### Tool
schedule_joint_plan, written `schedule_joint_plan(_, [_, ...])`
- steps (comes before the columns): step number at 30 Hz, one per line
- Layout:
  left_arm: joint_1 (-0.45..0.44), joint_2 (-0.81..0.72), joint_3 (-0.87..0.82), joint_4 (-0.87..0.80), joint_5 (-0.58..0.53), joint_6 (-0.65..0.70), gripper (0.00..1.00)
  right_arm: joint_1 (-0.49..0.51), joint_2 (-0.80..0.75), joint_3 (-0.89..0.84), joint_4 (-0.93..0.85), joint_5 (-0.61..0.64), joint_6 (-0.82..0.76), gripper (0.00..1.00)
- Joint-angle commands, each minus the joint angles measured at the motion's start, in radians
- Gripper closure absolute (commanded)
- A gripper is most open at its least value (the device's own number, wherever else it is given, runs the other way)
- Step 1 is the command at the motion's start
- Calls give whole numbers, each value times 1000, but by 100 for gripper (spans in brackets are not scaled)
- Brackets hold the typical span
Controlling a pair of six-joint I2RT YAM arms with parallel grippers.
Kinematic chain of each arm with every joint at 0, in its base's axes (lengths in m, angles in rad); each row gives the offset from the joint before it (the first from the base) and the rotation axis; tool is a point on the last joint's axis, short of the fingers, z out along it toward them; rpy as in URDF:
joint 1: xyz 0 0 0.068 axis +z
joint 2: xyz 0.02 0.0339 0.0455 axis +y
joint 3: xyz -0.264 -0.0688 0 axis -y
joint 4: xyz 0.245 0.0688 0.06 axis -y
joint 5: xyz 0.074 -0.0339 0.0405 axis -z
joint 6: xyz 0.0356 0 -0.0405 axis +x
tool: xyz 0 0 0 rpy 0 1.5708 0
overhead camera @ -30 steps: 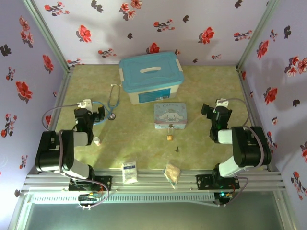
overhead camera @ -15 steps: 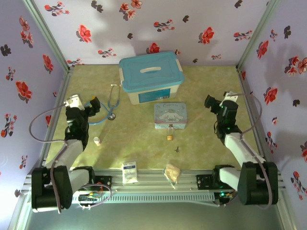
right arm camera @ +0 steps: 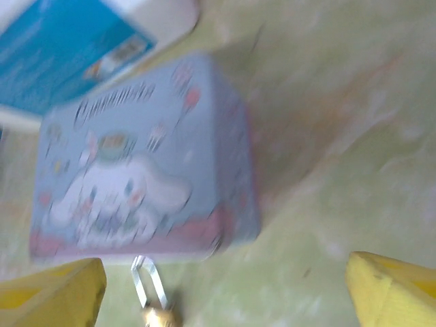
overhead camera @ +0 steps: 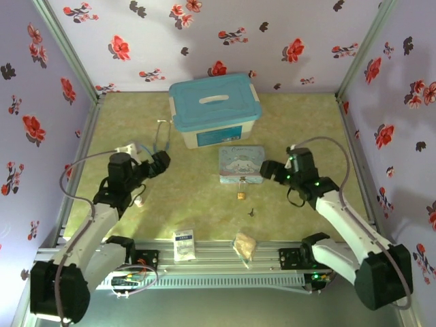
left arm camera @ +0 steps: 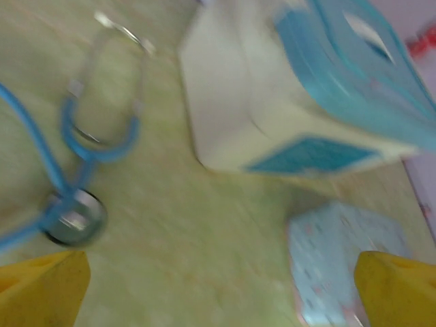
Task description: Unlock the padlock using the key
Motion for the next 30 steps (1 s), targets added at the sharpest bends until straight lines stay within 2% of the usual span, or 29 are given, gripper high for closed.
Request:
schedule_joint_plan(1, [-130, -41, 35, -142, -18, -49, 0, 148, -32, -36, -152, 143, 150, 13])
schedule_joint_plan(4, [-226, -56, 4, -115, -27, -117, 0, 304, -1, -48, -195, 250, 258, 19])
schedule_joint_plan(7, [-314, -39, -49, -30, -28, -208, 0, 405, 55, -66, -189, 279, 352, 24])
schedule_joint_plan(9, [-360, -1, -58, -15, -22, -202, 0, 477, 92, -74, -156, 303, 399, 26])
schedule_joint_plan(12, [-371, 38, -46, -84, -23, -172, 0, 559, 157, -75, -119, 333, 453, 29])
schedule_joint_plan(18, [-417, 41, -66, -18, -22, -210, 0, 628, 296, -52, -58, 335, 488, 47])
schedule_joint_plan(24, [-462, 81, -68, 43, -40, -235, 0, 660, 371, -19, -91, 369, 502, 56])
schedule_joint_plan(30, [-481, 100, -64, 53, -41, -230, 0, 697, 396, -2, -126, 387, 510, 61])
